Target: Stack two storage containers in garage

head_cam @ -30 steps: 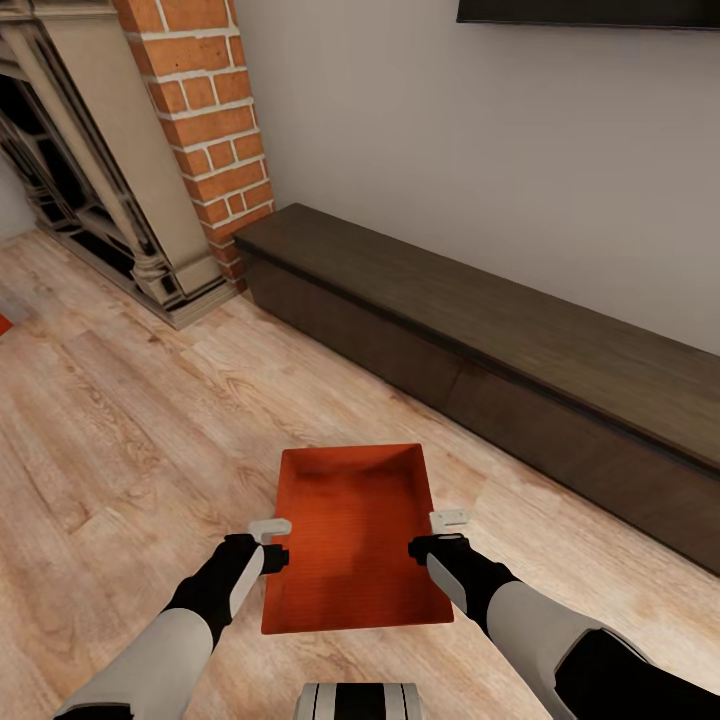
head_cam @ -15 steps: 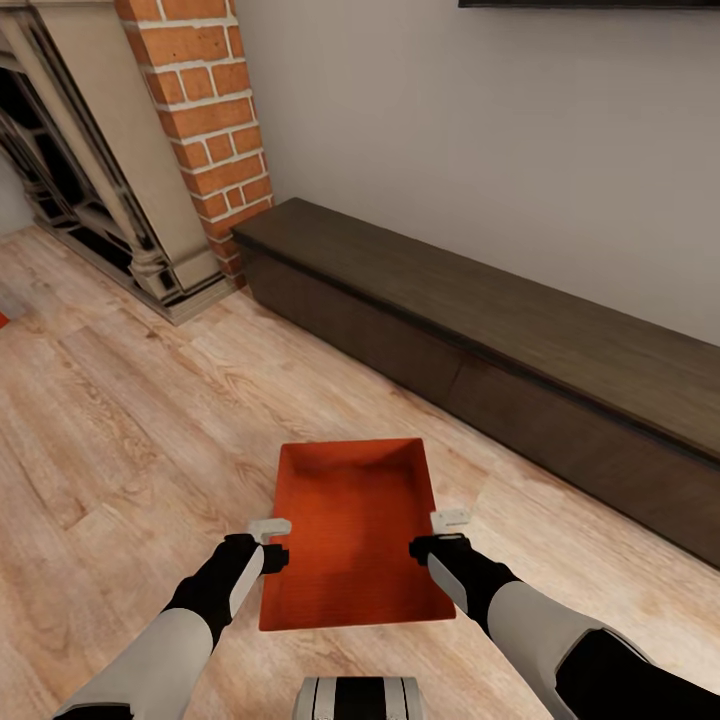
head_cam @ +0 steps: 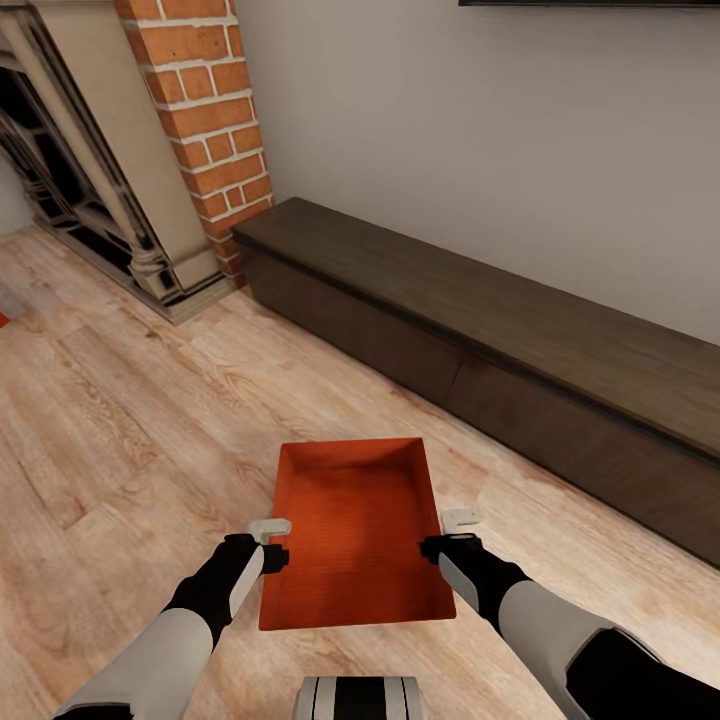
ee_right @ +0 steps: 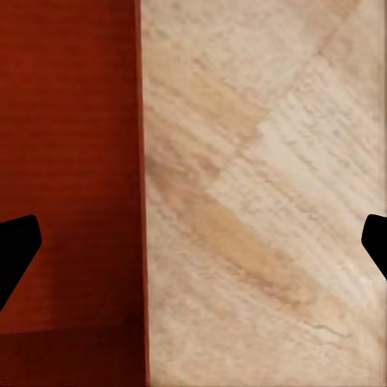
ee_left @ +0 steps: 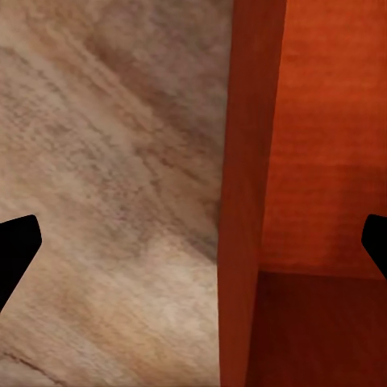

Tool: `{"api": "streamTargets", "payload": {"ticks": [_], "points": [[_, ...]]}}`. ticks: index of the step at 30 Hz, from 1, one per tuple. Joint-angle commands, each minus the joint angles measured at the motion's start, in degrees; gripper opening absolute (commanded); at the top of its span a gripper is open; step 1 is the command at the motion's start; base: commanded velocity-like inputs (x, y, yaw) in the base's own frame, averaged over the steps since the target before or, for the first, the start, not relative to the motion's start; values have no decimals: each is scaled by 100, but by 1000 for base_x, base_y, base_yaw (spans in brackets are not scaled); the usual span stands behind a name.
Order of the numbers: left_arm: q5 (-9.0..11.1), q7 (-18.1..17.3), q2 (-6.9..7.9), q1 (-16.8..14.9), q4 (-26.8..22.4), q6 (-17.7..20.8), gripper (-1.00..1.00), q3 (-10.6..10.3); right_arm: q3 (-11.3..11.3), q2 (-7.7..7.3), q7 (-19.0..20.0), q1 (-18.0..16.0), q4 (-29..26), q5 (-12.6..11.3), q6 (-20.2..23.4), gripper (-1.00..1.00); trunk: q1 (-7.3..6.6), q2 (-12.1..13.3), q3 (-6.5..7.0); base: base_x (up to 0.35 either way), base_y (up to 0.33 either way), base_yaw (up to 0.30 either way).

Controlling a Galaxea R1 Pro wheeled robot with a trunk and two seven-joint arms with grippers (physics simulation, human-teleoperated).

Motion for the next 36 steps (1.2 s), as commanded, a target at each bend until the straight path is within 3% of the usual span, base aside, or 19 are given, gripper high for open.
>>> {"api": "streamTargets", "payload": {"ticks": [1, 13, 36], "points": [[26, 23, -4, -1, -9, 25, 100, 25, 48, -5, -38, -3, -12, -40, 32, 100, -1, -2, -4, 0, 0, 0], [26, 23, -1, -1, -9, 25, 100, 26, 39, 152, -38, -1, -12, -48, 32, 100, -1, -2, -4, 0, 0, 0], [35, 8, -35, -1, -9, 25, 100, 17, 48, 125, -38, -1, -12, -40, 32, 100, -1, -2, -4, 0, 0, 0]]}}
